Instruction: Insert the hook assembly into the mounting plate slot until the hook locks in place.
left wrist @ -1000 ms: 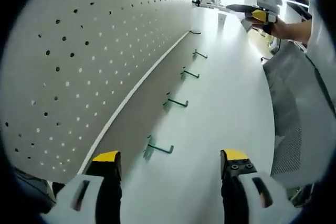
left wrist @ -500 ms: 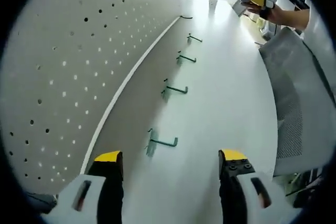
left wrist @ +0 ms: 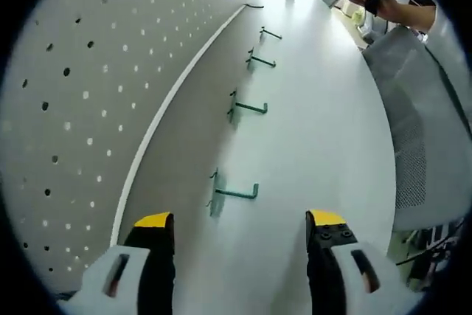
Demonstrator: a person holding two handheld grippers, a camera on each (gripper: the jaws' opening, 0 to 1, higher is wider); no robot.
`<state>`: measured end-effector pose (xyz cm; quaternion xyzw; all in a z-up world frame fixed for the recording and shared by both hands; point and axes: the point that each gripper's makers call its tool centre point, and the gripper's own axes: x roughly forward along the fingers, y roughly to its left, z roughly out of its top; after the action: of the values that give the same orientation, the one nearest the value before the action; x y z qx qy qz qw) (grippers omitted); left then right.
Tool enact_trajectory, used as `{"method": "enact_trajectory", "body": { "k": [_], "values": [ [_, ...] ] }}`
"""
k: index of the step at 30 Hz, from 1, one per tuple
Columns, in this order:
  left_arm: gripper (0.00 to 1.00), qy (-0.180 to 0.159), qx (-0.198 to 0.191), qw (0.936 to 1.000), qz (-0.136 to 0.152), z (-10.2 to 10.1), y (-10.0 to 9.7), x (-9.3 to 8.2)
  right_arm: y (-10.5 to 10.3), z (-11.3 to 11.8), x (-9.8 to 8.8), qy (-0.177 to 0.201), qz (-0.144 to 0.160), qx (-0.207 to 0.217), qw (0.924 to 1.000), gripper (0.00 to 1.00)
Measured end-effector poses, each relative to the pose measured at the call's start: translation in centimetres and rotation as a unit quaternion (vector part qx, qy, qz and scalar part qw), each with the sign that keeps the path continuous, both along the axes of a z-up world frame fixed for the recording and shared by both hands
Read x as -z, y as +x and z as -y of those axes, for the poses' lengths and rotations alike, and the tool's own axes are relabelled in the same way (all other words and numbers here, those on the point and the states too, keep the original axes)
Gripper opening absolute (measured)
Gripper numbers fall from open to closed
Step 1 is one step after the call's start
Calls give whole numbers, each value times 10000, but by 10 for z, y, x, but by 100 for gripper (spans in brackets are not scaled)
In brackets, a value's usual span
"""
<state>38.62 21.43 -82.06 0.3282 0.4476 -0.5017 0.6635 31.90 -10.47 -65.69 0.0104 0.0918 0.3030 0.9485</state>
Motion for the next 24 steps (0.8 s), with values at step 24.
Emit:
{"method": "enact_trajectory", "body": {
  "k": [24],
  "values": [
    [70,352,430,9985,13,2,9,12,-4,4,6,-90,-72,35,9999,57]
  ]
}}
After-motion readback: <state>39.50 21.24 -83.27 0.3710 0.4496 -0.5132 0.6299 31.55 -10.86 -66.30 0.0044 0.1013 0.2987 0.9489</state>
